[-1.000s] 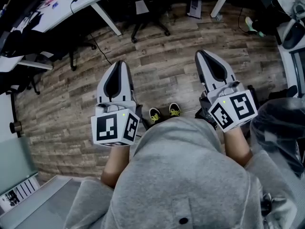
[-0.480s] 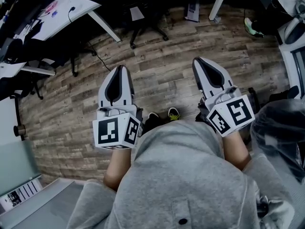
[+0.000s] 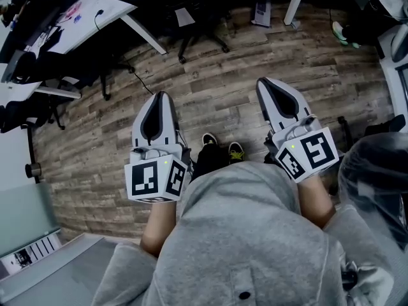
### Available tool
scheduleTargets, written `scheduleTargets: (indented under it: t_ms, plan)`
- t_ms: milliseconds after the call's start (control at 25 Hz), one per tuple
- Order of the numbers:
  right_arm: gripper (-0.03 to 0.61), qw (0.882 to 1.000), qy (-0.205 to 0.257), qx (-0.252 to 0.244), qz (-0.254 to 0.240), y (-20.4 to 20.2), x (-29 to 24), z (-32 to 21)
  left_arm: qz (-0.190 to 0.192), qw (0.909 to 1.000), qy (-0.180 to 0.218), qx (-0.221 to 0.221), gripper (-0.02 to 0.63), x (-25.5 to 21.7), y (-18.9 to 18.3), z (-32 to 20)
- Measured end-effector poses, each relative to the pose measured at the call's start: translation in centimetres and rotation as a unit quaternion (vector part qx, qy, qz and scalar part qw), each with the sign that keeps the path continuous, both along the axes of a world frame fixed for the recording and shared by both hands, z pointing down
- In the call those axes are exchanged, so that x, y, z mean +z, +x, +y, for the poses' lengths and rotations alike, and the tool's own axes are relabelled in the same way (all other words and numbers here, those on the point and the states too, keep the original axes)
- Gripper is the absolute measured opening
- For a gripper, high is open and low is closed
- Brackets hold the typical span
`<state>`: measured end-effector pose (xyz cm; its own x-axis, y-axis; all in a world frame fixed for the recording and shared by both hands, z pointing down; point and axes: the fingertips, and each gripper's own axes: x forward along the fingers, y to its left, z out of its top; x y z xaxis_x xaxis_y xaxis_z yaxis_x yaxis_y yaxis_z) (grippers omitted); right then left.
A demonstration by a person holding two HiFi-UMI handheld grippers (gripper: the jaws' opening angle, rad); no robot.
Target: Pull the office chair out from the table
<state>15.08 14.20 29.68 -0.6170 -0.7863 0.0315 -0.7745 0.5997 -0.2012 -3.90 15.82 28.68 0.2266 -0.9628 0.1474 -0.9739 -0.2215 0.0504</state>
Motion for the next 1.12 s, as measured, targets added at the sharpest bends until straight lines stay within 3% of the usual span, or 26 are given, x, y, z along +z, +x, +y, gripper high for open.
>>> scheduleTargets:
  t_ms: [600,1120]
  plan:
    - [0.028,1.000,0.001,0.006,-0.001,0.1,0.6,-0.5,-0.007,0.9999,0.002,0.008,0.029,0.2,0.4,-1.0]
    - [0.028,1.000,-0.005,-0.002,0.008,-2.1,0.8,-5.3,0.003,1.0000,-0.002,0.008,0.029,0.7,-1.5,-6.0]
